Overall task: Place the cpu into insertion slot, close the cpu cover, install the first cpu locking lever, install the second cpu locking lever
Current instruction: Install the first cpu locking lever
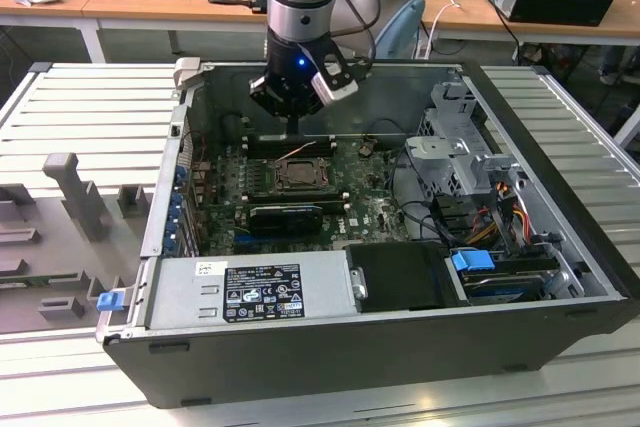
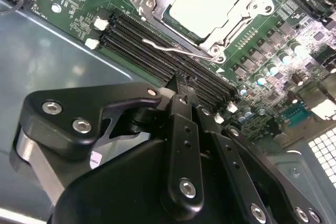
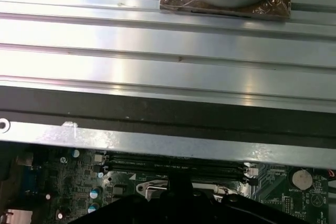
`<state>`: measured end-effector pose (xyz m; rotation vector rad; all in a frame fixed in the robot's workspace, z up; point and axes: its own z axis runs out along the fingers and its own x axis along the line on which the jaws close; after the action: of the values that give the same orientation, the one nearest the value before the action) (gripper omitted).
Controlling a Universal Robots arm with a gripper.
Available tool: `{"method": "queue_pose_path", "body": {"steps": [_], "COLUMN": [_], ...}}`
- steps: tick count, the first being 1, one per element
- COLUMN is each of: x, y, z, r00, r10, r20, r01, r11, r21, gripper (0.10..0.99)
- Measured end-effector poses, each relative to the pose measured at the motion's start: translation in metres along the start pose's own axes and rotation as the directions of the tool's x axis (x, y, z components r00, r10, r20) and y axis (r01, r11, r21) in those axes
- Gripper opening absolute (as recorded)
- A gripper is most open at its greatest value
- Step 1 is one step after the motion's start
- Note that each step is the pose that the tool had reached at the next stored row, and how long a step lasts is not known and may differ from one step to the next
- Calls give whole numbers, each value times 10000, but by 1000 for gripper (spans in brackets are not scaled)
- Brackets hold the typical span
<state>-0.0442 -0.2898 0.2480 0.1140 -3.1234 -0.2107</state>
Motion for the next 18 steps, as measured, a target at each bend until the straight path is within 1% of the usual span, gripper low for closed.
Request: {"method": "queue_pose_path", "body": {"steps": [4,6,7,10,13,16,18], "x": [0,0,-1,-2,-8,-48,-56], "y": [-4,-5,-6,-10,-11,-19,-22], "z": [24,36,52,69,77,117,131], "r00": [10000,10000,10000,9999,9998,9998,9998], "r10": [-2,-2,-5,-120,-191,-193,-198], "r20": [6,10,16,4,10,25,68], "r01": [2,2,5,120,191,194,200], "r11": [10000,9999,9998,9995,9989,9988,9990], "r21": [-85,-147,-199,-277,-436,-442,-395], "gripper": [106,106,106,106,106,106,106]}}
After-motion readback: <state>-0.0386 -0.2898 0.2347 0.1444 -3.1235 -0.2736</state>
